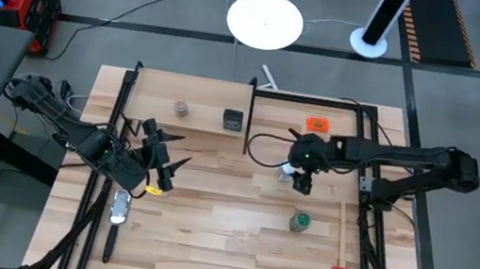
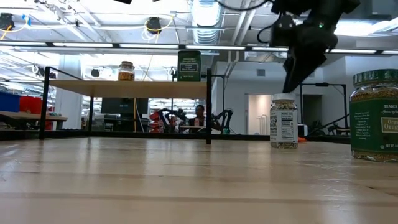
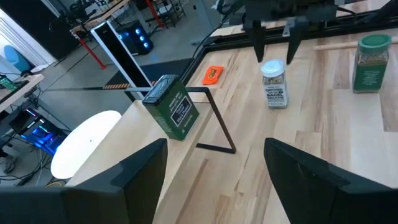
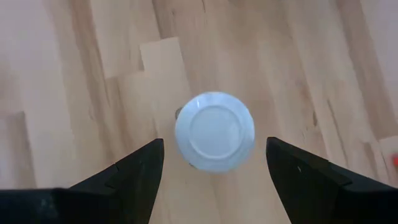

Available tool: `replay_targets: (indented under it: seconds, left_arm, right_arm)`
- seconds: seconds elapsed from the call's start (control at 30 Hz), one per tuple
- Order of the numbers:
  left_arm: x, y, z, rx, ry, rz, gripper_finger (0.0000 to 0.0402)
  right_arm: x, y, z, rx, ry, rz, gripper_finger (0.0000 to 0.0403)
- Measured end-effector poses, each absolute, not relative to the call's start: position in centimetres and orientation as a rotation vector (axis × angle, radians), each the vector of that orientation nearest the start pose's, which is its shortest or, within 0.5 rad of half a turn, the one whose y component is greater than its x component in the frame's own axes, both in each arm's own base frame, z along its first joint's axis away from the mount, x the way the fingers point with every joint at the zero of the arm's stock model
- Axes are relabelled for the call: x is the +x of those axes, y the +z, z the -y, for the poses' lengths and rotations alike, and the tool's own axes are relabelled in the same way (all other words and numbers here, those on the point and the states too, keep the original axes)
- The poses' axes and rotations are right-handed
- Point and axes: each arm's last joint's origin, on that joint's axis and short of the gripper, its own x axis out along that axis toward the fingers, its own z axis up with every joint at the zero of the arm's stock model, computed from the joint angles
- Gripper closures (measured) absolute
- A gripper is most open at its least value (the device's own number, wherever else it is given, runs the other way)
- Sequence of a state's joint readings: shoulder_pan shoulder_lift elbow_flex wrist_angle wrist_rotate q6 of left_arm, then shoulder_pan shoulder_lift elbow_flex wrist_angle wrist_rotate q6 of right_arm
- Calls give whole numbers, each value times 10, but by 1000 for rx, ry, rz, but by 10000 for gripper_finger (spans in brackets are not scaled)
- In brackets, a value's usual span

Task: Shelf spices
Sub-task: Put the white seasoning bottle on the shelf

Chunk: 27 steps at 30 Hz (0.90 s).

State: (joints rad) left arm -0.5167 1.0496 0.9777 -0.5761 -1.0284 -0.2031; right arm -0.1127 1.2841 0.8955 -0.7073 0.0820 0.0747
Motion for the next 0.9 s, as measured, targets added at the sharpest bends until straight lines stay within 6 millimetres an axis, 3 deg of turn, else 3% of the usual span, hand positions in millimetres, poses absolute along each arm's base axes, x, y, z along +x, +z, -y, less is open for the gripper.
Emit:
replay_targets:
  seconds: [0.43,0.7,0.9]
  left_arm:
    - [189,325,79,259,535,-409,143]
    - [190,316,80,265,524,-416,143]
    - [194,311,82,295,477,-404,143]
  right_arm:
    - [260,202,32,23,-175,-1178,117]
    - [260,200,32,10,-166,-1189,120]
    - [260,200,32,-8,-154,-1190,150]
